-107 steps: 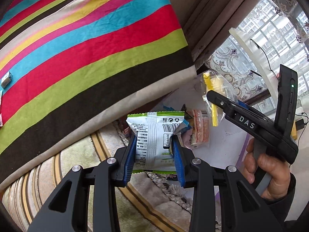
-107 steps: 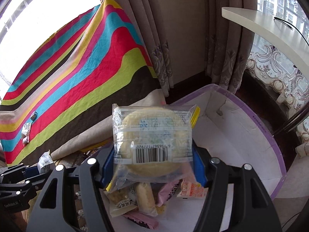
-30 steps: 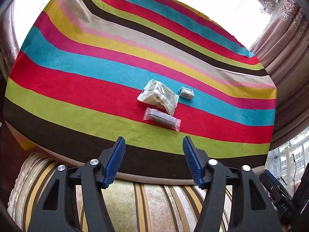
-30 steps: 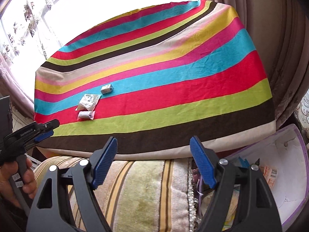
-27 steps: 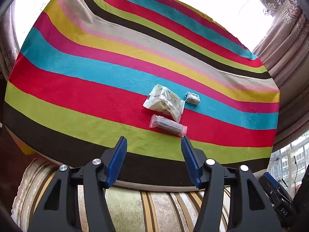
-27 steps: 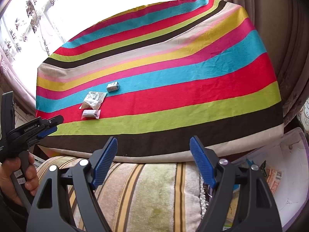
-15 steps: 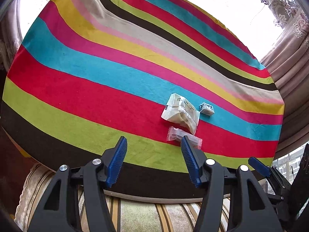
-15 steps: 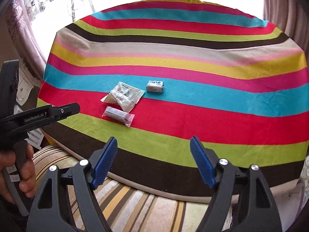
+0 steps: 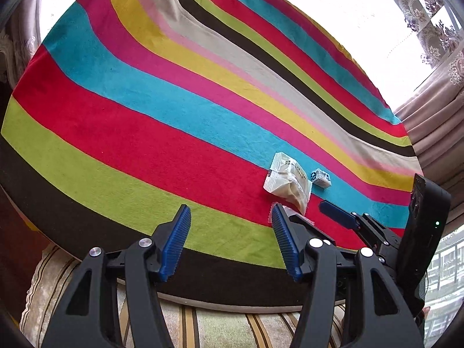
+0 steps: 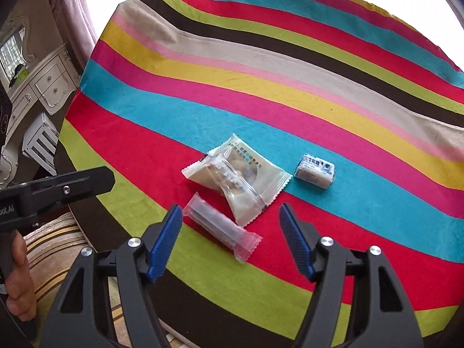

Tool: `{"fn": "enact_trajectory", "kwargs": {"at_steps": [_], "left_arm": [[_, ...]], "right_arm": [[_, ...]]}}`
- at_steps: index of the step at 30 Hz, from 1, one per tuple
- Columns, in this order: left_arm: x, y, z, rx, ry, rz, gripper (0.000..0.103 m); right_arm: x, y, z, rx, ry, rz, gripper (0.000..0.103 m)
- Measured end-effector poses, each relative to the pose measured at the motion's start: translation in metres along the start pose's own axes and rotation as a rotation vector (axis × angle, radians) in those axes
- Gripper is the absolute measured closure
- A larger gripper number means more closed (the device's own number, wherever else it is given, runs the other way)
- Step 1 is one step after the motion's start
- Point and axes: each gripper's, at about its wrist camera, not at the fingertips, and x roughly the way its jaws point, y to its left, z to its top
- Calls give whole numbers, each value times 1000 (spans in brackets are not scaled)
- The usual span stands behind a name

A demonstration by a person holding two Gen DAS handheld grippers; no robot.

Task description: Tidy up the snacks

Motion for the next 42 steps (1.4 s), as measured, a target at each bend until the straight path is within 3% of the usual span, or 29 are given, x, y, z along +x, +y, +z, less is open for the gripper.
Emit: {"fn": "enact_trajectory", "kwargs": {"at_steps": [4, 8, 10, 17, 20, 25, 31, 35, 42], "left_arm": [[-1, 4, 2, -13, -5, -6, 48], [-2, 9, 2, -32, -7, -8, 48], [-2, 10, 2, -36, -8, -9, 48], [-3, 9, 1, -36, -12, -2, 48], [-3, 7, 1, -34, -10, 6, 48], [0, 1, 0, -24, -3, 6, 48], [23, -23, 0, -4, 78, -62, 48], [41, -53, 1, 72, 116, -92, 48], [79, -79, 14, 135, 153, -78, 44]], "right_arm": [[6, 5, -3, -11, 41, 29, 42], [0, 7, -11, 22, 74, 122, 59], [-3, 9, -16, 29, 83, 135, 62], [0, 25, -12, -27, 76, 36, 67], [3, 31, -10, -45, 68, -7, 89], [-24, 14, -19, 24, 7, 1, 90], [-73, -38, -48, 173, -54, -62, 89], [-96, -64, -73, 245, -68, -93, 89], [-124, -84, -95, 287, -103, -113, 89]]}}
